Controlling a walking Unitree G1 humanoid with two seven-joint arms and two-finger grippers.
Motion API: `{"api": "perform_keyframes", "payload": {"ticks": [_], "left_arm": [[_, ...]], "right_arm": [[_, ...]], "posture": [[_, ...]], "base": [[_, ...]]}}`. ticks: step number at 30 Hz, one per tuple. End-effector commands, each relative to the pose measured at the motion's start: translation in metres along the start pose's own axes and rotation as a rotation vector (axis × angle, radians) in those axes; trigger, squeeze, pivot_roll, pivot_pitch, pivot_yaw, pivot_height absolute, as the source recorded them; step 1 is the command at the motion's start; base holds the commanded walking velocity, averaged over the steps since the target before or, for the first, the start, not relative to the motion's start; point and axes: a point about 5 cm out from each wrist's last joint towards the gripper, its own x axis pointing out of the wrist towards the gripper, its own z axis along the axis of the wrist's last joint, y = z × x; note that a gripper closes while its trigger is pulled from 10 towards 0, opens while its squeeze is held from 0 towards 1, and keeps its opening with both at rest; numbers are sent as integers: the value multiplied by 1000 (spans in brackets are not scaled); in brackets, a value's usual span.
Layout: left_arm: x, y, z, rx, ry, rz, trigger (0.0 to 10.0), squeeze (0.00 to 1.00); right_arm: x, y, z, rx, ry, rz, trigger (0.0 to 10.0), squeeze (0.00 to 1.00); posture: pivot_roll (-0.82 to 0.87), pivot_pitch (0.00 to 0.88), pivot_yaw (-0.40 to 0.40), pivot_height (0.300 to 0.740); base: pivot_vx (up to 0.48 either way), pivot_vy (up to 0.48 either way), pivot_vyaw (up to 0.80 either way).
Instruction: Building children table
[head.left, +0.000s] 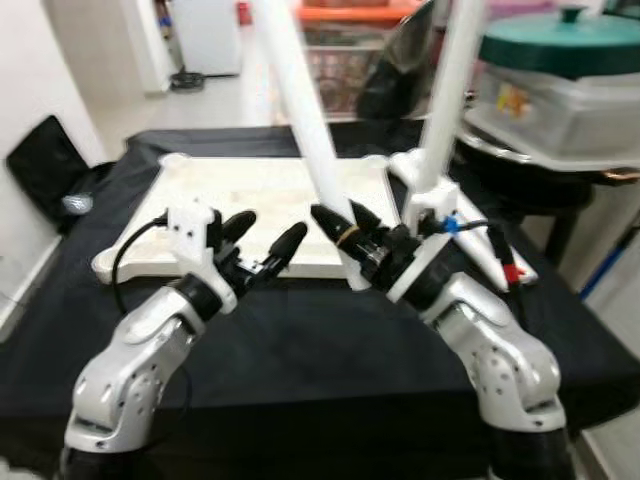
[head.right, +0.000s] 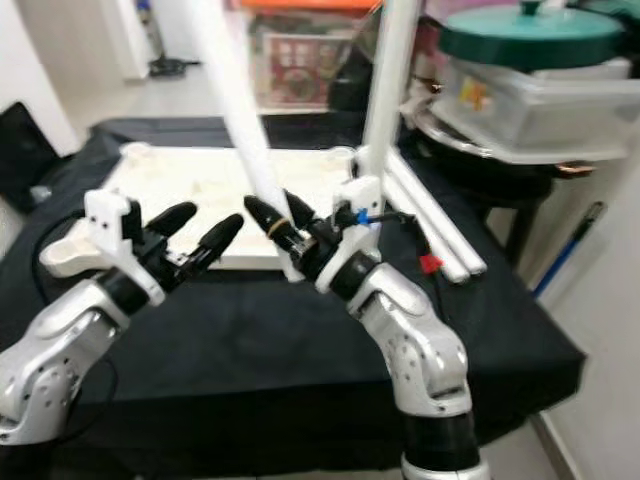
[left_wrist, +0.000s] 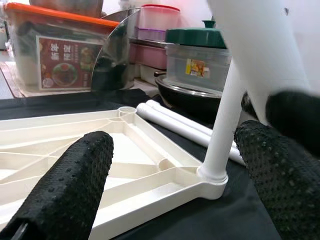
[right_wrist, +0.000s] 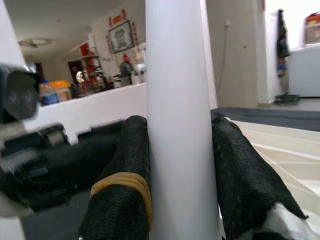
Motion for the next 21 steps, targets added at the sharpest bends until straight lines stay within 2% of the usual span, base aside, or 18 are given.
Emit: {"api": "perform_keyframes", "payload": {"ticks": [1,8,21], "left_arm": [[0,0,1,9,0,-6,10000,0],[-5,9,3,26,6,15,10000,0],[-5,8,1,31,15,10,10000,0]], "right_arm": [[-5,-5,-8,-12,24,-40,10000,0],[-10,-15,-15,-14,33,-115,10000,0],[-7,-20,-19,-22,38,-155,10000,0]], "posture": [[-51,68,-12,740],[-48,71,-11,740],[-37,72,-6,740]], "base": [[0,480,0],[0,480,-120],[0,480,-800]]}}
